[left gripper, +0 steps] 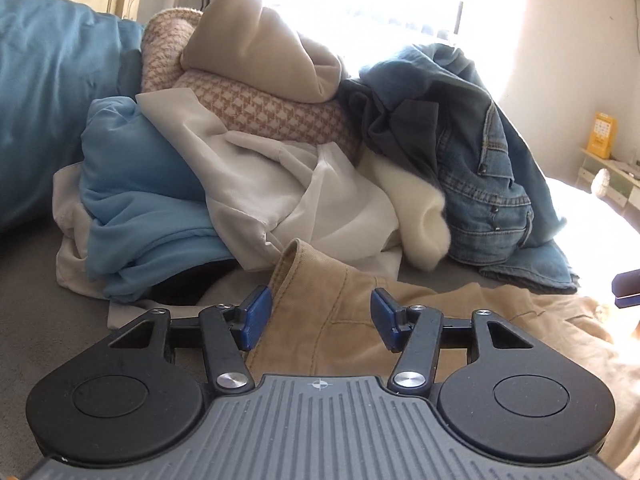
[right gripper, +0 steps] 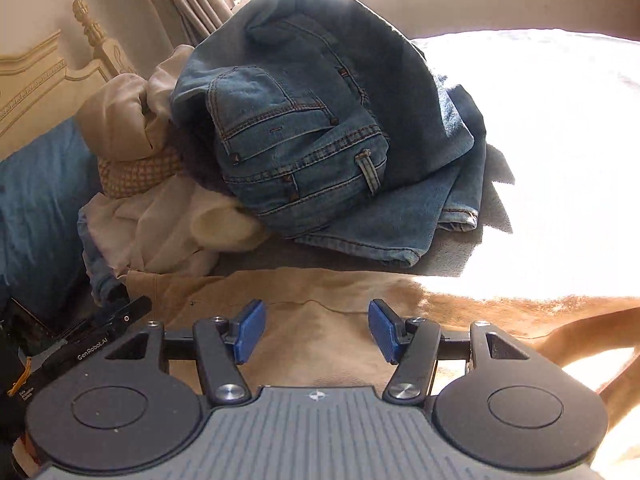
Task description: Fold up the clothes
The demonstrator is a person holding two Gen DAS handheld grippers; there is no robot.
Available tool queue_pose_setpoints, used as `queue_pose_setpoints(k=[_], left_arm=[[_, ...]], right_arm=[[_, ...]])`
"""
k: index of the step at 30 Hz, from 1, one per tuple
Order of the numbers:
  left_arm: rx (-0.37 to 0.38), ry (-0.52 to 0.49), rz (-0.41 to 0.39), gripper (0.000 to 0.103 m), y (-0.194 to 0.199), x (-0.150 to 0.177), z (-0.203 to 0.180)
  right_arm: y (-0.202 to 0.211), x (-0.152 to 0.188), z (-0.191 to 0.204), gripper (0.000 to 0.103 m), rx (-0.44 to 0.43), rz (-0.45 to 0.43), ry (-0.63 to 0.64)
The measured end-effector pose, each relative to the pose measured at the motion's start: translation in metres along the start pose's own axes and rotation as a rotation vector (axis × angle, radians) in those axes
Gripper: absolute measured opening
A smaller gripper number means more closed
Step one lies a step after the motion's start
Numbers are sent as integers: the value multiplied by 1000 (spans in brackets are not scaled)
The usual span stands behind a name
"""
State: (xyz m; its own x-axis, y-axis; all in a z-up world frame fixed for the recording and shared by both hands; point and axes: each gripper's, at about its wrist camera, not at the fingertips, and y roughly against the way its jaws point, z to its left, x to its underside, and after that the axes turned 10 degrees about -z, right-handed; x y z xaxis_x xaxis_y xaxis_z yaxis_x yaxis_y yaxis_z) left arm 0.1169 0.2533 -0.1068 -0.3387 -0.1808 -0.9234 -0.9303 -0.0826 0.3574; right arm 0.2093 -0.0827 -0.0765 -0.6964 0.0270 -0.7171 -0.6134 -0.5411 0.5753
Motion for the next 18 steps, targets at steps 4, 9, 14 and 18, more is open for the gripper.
queue_pose_setpoints(k=[4, 9, 14, 18], left_arm=[[-36, -13, -27, 55, -4, -1, 6], [-17, -13, 9, 48, -15, 0, 12], [-63, -57, -62, 8, -5, 0, 3], [-136, -59, -148, 5, 8, -6, 1]], right_arm=[[0, 7, 3, 61, -15, 23, 2], [-3, 12, 2, 61, -8, 47, 12], [-3, 12, -4, 61, 10, 42, -10], [-3, 10, -11, 61, 28, 32, -34]])
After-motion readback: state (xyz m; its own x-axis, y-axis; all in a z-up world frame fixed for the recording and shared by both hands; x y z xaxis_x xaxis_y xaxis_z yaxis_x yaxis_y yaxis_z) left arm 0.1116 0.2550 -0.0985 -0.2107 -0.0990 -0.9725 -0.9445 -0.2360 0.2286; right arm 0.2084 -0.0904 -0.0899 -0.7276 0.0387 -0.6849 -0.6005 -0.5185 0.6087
